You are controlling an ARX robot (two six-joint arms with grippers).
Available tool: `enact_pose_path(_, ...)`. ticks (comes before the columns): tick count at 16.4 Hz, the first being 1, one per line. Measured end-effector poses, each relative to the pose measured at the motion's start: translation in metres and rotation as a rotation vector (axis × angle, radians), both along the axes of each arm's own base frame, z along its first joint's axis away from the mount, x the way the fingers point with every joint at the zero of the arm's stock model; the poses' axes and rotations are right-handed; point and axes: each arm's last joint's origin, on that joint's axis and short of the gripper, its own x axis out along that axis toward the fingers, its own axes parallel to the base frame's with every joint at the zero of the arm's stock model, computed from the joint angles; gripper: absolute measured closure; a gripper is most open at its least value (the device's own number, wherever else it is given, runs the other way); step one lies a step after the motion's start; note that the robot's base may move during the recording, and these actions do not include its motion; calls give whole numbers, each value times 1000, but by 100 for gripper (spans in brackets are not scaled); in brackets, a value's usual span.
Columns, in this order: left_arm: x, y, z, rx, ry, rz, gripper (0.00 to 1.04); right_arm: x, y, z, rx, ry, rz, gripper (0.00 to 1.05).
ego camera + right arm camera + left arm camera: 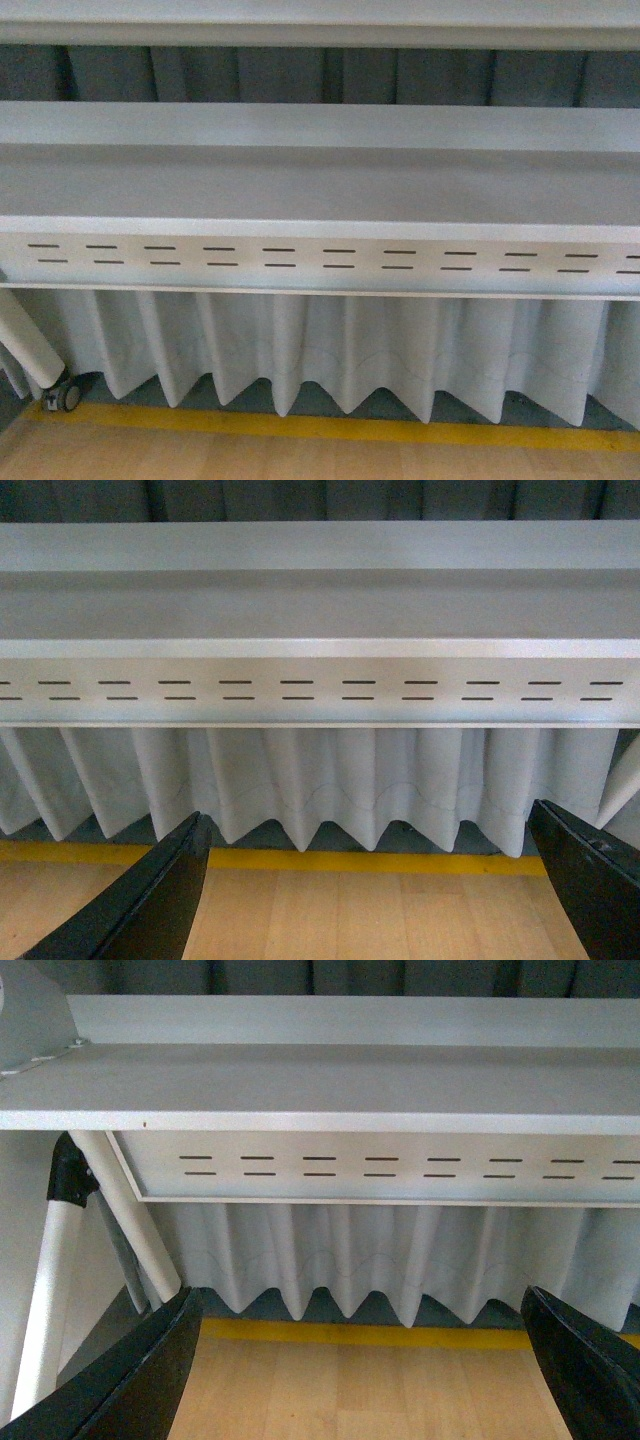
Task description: Wind up and store yellow beetle toy
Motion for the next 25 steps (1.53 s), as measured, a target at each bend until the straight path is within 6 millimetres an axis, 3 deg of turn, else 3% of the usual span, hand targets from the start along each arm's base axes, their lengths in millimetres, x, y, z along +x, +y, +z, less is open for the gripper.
enact_pose_path(25,0,0,0,0,0,0,7,0,0,0,0,0,0,7)
